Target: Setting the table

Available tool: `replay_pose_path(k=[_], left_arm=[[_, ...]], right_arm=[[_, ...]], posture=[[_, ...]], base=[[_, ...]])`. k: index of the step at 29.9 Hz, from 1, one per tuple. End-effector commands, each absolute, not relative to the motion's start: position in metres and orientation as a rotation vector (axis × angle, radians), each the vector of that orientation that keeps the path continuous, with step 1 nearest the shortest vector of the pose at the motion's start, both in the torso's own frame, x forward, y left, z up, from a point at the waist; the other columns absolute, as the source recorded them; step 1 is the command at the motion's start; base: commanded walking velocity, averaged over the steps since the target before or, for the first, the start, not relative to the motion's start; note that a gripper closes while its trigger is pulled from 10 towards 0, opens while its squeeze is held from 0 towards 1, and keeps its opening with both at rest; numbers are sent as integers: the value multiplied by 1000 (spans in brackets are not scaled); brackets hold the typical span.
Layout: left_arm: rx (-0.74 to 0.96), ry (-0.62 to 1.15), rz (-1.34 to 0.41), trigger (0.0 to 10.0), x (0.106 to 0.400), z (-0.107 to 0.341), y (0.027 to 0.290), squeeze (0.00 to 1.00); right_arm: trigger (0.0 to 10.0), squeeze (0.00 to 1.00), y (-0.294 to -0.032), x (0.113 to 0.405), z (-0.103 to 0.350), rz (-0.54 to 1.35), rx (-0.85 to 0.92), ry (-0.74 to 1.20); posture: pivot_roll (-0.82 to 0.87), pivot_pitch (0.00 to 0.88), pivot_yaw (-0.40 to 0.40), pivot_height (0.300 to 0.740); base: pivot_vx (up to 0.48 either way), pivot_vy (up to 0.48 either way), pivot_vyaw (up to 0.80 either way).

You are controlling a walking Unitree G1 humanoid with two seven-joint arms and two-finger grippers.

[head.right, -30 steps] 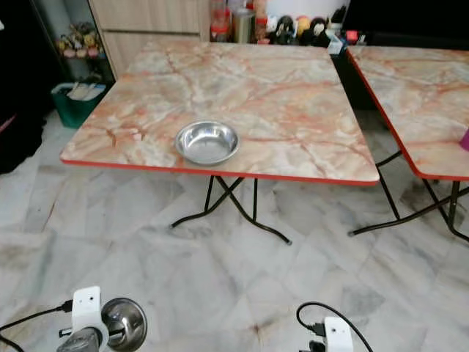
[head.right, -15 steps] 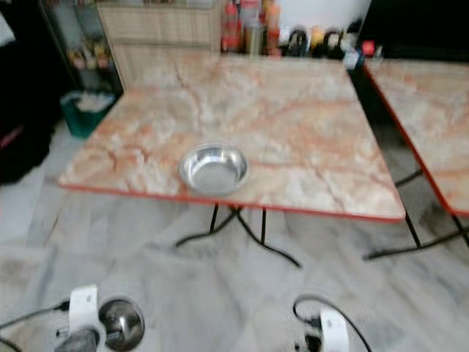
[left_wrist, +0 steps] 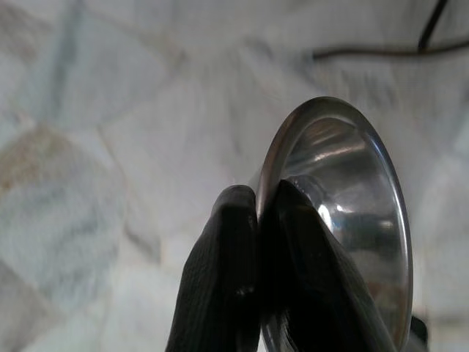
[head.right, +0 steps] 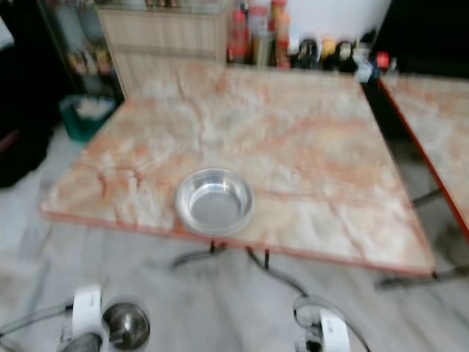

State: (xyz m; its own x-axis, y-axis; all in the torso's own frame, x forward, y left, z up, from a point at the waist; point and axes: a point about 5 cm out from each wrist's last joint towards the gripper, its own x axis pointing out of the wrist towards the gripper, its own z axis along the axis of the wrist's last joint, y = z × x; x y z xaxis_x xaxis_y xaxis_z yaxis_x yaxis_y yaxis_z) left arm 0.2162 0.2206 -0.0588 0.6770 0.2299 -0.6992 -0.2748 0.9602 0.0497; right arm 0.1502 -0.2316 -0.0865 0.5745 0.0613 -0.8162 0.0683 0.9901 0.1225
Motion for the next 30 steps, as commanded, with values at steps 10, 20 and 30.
replay_pose_path(k=[10, 20, 30], left_arm=[[123, 606, 699, 10000, 218, -26, 293, 0], [480, 308, 988, 10000, 250, 53, 350, 0], [765, -379, 1013, 10000, 312, 206, 331, 0]], right_arm=[[10000, 0, -239, 140, -88, -24, 137, 986], [10000, 0, -239, 141, -88, -24, 136, 986], [10000, 0, -240, 142, -88, -25, 136, 983]], posture=[[39, 2, 1, 740], [42, 13, -6, 740], [41, 15, -9, 740]], base=[[0, 0, 0], [0, 0, 0], [0, 0, 0]])
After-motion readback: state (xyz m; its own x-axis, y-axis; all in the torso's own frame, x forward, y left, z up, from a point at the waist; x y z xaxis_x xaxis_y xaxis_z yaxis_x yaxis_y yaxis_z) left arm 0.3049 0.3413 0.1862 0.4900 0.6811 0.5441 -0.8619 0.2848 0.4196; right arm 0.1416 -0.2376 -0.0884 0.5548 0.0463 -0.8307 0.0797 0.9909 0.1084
